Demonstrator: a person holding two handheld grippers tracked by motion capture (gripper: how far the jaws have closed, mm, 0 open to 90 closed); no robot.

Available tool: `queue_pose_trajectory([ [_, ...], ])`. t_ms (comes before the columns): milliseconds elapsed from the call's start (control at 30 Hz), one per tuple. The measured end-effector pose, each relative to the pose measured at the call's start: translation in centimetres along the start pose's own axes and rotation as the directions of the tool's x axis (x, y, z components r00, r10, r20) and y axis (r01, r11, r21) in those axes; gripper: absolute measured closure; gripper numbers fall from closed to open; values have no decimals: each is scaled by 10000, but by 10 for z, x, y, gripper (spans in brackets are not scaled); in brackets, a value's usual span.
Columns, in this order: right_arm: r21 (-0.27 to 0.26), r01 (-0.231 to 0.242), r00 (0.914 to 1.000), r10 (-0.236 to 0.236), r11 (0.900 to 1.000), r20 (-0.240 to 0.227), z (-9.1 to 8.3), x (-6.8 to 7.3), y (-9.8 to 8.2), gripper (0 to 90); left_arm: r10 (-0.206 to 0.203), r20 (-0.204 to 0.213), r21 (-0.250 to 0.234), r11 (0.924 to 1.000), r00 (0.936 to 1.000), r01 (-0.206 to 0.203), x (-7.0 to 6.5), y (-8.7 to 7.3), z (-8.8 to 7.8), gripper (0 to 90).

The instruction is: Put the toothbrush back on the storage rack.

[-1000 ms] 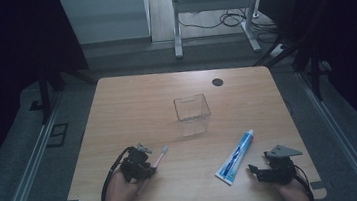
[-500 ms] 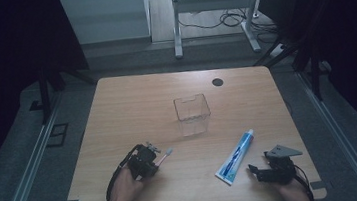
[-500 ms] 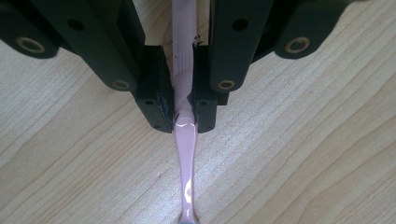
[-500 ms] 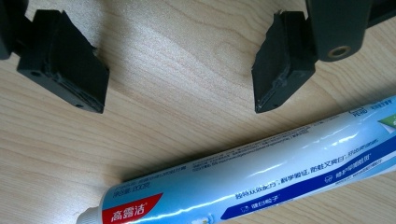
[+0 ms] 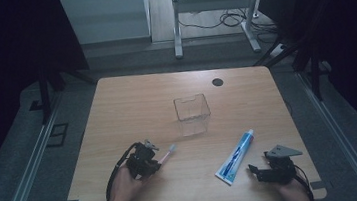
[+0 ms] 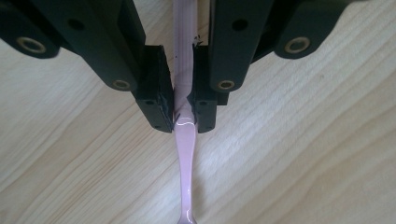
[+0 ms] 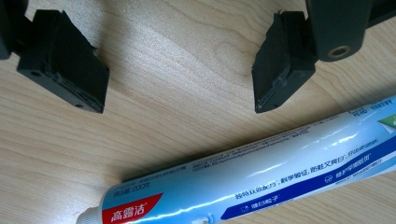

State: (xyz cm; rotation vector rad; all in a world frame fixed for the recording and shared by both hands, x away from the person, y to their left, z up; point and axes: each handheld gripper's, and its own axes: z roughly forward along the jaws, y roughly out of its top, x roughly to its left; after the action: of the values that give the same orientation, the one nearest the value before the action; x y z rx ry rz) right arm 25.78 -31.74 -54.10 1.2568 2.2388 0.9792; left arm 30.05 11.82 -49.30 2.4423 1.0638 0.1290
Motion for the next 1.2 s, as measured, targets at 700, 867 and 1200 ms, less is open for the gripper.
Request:
queue_pose_trajectory([
  [700, 5, 8, 10000, -8, 10000, -7, 0, 0, 0, 183, 125, 114, -610, 9981, 9999, -117, -2, 8, -14, 788],
  [867, 5, 5, 10000, -5, 10000, -7, 0, 0, 0, 184, 173, 57, -734, 9972, 9998, -168, -1, 12, -21, 788],
  [1200, 1, 16, 10000, -16, 10000, -15, 0, 0, 0, 177, 416, -107, -875, 9953, 9991, -424, 0, 20, -33, 787],
])
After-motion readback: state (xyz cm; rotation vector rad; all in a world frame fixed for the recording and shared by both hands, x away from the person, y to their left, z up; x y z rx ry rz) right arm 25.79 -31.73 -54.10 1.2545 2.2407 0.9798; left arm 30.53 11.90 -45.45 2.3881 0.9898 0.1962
